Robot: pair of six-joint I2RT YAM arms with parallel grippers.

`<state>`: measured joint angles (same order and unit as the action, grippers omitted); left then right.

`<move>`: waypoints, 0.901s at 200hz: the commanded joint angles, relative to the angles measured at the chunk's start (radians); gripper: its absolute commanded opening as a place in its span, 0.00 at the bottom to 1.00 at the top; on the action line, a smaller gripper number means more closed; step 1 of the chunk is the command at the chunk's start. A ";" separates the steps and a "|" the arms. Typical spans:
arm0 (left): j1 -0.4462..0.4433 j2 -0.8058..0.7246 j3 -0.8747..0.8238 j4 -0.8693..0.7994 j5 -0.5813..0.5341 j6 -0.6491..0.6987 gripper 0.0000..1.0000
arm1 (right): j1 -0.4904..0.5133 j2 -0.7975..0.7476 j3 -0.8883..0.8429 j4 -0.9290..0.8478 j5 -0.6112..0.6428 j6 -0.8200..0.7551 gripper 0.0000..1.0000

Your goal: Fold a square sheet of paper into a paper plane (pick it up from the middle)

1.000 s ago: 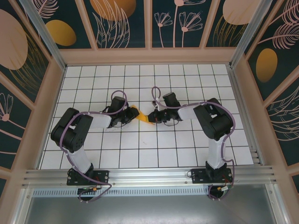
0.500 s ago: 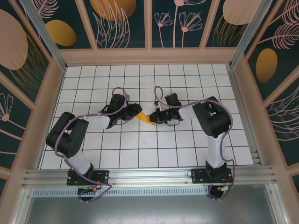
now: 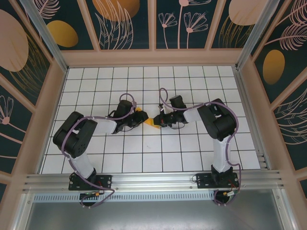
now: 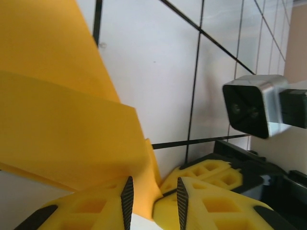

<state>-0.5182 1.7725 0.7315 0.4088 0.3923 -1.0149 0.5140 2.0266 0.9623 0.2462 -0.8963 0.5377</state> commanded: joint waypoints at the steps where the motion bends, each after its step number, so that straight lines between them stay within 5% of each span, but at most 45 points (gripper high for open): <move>1: -0.003 0.023 0.021 0.010 -0.005 -0.005 0.31 | -0.005 0.043 0.004 -0.051 0.039 -0.001 0.00; 64: -0.004 0.045 0.048 -0.105 -0.081 -0.022 0.30 | -0.006 0.028 0.019 -0.076 0.035 -0.021 0.00; 123: -0.004 0.073 0.098 -0.232 -0.131 -0.013 0.30 | -0.019 -0.057 0.010 -0.149 0.020 -0.124 0.15; 180: -0.003 0.097 0.121 -0.277 -0.144 -0.011 0.30 | -0.018 -0.057 0.003 -0.234 0.063 -0.208 0.13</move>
<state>-0.5240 1.8236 0.8440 0.2115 0.3088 -1.0264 0.5045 1.9953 0.9813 0.1234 -0.8875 0.4011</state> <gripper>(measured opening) 0.303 0.144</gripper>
